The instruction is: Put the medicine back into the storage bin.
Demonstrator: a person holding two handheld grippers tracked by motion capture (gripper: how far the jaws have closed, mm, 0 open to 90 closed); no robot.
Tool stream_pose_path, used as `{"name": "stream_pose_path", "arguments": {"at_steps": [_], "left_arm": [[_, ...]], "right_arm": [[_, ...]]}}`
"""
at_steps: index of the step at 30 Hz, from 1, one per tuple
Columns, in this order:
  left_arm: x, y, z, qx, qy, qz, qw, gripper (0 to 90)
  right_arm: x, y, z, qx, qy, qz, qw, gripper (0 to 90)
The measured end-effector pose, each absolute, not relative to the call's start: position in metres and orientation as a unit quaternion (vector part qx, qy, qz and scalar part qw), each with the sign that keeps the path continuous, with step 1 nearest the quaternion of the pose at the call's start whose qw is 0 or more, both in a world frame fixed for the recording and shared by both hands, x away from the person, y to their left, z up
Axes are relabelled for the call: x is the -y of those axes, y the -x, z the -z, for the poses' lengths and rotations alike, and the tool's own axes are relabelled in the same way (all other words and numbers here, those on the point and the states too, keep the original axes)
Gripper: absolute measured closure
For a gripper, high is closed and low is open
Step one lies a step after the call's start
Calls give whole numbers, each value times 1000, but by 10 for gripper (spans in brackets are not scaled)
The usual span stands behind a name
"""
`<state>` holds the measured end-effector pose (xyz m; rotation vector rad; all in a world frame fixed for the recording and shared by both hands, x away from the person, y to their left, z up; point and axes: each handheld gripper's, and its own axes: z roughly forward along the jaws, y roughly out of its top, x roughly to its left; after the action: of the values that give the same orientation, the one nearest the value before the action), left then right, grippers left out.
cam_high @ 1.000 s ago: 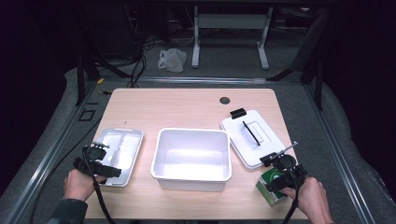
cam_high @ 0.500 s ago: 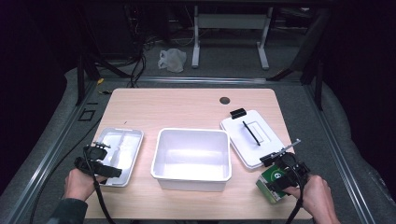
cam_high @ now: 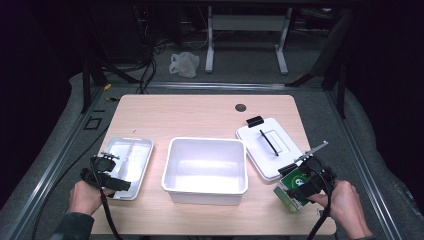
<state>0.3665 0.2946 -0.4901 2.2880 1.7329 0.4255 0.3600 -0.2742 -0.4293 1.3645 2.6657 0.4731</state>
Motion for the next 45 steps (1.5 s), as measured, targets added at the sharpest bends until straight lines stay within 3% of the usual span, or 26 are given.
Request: {"name": "stream_pose_path", "arguments": {"at_steps": [21, 45], "left_arm": [[-293, -368, 491, -585, -790, -144, 118, 0], [-293, -368, 490, -584, -790, -142, 122, 0]], "right_arm": [[269, -383, 387, -887, -422, -174, 64, 184], [232, -415, 338, -909, -362, -187, 84, 186]]}}
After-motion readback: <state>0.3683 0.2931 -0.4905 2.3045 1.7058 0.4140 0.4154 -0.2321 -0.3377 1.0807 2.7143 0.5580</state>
